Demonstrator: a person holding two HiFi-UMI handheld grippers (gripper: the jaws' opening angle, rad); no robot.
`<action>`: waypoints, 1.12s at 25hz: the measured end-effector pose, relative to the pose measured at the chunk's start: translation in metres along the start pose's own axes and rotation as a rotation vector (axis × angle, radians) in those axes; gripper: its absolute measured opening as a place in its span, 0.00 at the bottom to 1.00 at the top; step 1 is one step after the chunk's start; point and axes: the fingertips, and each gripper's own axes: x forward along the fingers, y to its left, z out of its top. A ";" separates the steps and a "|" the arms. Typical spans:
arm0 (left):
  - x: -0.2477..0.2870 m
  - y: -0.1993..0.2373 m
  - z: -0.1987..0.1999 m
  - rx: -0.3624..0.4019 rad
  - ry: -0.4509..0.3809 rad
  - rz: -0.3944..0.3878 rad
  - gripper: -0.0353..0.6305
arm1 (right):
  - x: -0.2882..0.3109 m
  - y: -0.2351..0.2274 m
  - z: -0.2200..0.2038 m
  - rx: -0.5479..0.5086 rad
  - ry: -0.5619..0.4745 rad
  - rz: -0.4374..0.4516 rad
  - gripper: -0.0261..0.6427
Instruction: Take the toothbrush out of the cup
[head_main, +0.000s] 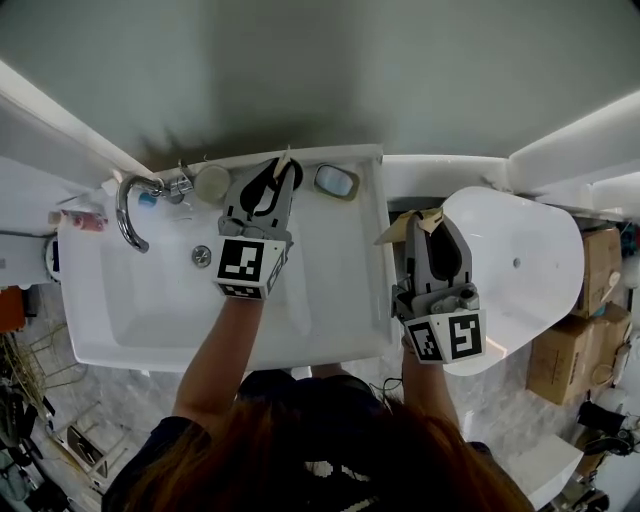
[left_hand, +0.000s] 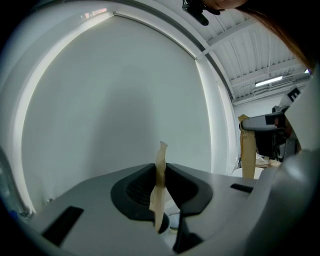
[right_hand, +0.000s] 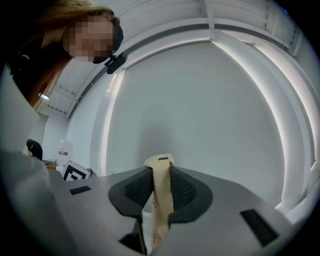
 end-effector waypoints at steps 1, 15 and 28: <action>-0.007 0.000 0.011 0.002 -0.017 0.001 0.16 | -0.002 0.002 0.006 -0.007 -0.009 0.002 0.18; -0.143 0.011 0.103 0.037 -0.146 0.057 0.16 | -0.031 0.059 0.061 -0.076 -0.088 0.057 0.18; -0.221 0.035 0.074 0.019 -0.091 0.214 0.16 | -0.026 0.087 0.059 -0.128 -0.072 0.117 0.18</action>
